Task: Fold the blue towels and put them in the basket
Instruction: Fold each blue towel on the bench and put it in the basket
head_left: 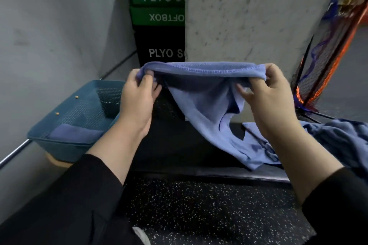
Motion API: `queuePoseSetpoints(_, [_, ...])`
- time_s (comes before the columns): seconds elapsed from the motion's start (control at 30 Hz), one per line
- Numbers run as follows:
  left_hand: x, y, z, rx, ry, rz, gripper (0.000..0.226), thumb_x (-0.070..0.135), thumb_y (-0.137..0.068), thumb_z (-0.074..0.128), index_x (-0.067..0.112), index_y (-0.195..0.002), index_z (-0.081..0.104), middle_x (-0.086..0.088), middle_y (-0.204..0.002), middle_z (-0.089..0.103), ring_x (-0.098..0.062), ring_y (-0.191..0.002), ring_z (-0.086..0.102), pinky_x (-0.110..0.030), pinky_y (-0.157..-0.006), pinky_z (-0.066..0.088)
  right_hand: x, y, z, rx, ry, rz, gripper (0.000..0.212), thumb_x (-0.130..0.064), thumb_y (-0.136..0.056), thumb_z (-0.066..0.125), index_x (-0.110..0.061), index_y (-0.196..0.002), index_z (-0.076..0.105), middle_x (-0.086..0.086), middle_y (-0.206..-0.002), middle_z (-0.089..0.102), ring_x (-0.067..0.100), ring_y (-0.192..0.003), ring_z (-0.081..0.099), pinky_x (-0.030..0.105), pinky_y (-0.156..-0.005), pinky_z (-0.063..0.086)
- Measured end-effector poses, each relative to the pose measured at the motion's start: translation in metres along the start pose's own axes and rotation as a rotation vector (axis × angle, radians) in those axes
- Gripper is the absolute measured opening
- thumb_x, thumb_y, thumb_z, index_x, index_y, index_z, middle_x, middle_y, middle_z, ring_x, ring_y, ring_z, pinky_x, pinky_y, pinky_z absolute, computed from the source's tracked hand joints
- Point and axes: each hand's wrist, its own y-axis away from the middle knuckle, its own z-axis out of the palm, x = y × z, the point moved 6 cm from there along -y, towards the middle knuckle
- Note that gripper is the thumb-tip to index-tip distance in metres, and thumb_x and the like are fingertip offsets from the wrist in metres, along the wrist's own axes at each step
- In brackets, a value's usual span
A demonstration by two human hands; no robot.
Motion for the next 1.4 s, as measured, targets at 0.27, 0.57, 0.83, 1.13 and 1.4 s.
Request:
queuePoseSetpoints(0.27, [0.044, 0.004, 0.002, -0.023, -0.286, 0.099, 0.017, 0.023, -0.106, 0.049, 0.021, -0.1, 0.064, 0.0, -0.093, 0.074, -0.015, -0.087, 0.074, -0.027, -0.076, 0.059, -0.026, 0.004, -0.019, 0.109, 0.003, 0.004, 0.015, -0.021, -0.091, 0.062, -0.009, -0.101, 0.062, 0.016, -0.101, 0.068, 0.023, -0.096, 0.069, 0.046, -0.077, 0.062])
queuePoseSetpoints(0.57, [-0.054, 0.011, -0.04, -0.095, -0.833, -0.206, 0.036, 0.032, -0.096, 0.063, 0.016, -0.065, 0.053, 0.003, -0.053, 0.04, -0.017, -0.051, 0.037, -0.03, -0.052, 0.028, 0.074, 0.016, -0.035, 0.046, 0.219, 0.288, 0.002, -0.017, -0.093, 0.063, -0.016, -0.094, 0.064, 0.01, -0.089, 0.067, 0.027, -0.078, 0.067, 0.028, -0.05, 0.056])
queuePoseSetpoints(0.83, [-0.103, -0.059, -0.008, -0.087, -0.485, -0.388, 0.043, 0.029, -0.106, 0.047, 0.014, -0.147, 0.041, -0.007, -0.124, 0.065, -0.024, -0.101, 0.07, -0.038, -0.084, 0.059, 0.132, -0.067, -0.009, -0.066, 0.304, 0.301, 0.059, -0.022, -0.085, 0.075, -0.018, -0.139, 0.049, 0.004, -0.126, 0.065, 0.022, -0.108, 0.067, 0.043, -0.088, 0.059])
queuePoseSetpoints(1.13, [-0.234, -0.016, -0.042, -0.495, -1.477, -0.368, 0.048, 0.043, -0.097, 0.058, 0.017, -0.138, 0.051, -0.011, -0.134, 0.059, -0.03, -0.118, 0.058, -0.038, -0.095, 0.048, 0.264, -0.007, 0.01, -0.58, 1.108, 0.278, 0.035, -0.045, -0.081, 0.072, -0.019, -0.096, 0.053, 0.005, -0.097, 0.059, 0.028, -0.089, 0.057, 0.033, -0.067, 0.036])
queuePoseSetpoints(1.4, [-0.237, -0.033, -0.08, -0.363, -1.589, -0.646, 0.039, 0.052, -0.085, 0.068, 0.015, -0.078, 0.058, -0.001, -0.072, 0.061, -0.021, -0.064, 0.057, -0.028, -0.054, 0.036, 0.296, -0.014, -0.014, -0.433, 1.167, 0.388, 0.019, -0.018, -0.087, 0.057, -0.014, -0.069, 0.052, 0.005, -0.066, 0.054, 0.033, -0.074, 0.057, 0.033, -0.051, 0.028])
